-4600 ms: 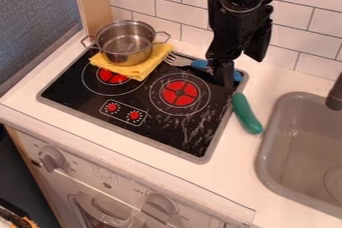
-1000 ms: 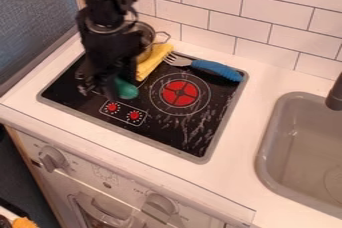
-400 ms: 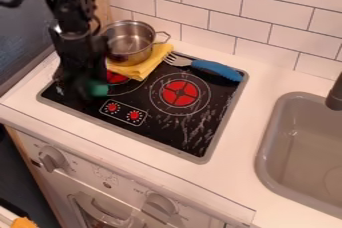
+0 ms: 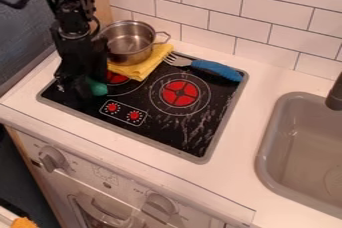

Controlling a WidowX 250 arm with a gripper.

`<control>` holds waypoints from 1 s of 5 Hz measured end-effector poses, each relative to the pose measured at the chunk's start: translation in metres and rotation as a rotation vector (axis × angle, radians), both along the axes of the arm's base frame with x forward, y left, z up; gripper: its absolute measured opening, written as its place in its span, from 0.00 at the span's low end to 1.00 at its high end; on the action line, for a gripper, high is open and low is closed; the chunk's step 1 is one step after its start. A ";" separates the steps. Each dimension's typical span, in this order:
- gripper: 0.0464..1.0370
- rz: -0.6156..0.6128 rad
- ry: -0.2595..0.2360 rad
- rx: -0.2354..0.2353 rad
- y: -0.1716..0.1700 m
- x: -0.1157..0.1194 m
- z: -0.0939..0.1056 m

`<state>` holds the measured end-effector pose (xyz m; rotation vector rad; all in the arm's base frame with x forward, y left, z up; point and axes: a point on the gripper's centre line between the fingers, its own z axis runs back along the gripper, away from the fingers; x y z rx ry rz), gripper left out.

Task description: Put the cucumber at the bottom of the left burner

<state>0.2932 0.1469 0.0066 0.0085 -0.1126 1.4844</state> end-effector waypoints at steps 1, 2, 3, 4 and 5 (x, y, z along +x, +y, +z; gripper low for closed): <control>0.96 0.020 0.008 0.001 0.000 -0.003 -0.001; 0.96 0.023 0.007 -0.017 -0.003 -0.006 -0.001; 0.96 0.022 0.015 -0.022 -0.005 -0.010 0.002; 0.96 0.031 0.019 -0.023 -0.005 -0.013 0.007; 0.96 0.060 0.004 0.027 0.001 -0.017 0.034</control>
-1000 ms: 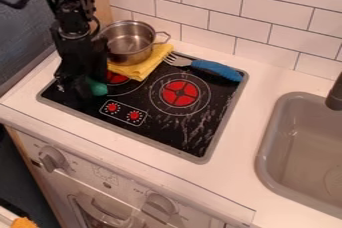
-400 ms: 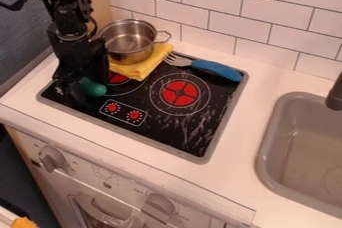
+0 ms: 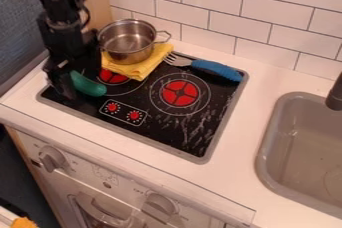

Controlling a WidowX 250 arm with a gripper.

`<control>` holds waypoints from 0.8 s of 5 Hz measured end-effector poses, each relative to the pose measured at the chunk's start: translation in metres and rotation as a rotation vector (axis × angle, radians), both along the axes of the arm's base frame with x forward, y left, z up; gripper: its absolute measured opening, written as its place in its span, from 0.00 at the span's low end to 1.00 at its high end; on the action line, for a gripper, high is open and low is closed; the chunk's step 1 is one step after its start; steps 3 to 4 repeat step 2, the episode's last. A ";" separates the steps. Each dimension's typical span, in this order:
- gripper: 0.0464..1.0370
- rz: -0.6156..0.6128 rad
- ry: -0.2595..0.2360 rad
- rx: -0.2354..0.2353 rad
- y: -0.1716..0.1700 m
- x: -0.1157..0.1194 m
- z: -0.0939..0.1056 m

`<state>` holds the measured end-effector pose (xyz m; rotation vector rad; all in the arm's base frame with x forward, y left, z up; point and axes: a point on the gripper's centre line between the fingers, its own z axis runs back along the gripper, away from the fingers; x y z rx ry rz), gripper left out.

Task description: Put the cucumber at the bottom of the left burner

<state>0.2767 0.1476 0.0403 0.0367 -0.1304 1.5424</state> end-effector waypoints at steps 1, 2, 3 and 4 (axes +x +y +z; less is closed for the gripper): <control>0.96 -0.007 -0.060 0.018 -0.001 0.002 0.027; 0.96 -0.014 -0.141 0.035 -0.009 -0.006 0.059; 0.96 -0.014 -0.141 0.035 -0.009 -0.006 0.059; 0.96 -0.014 -0.141 0.035 -0.009 -0.006 0.059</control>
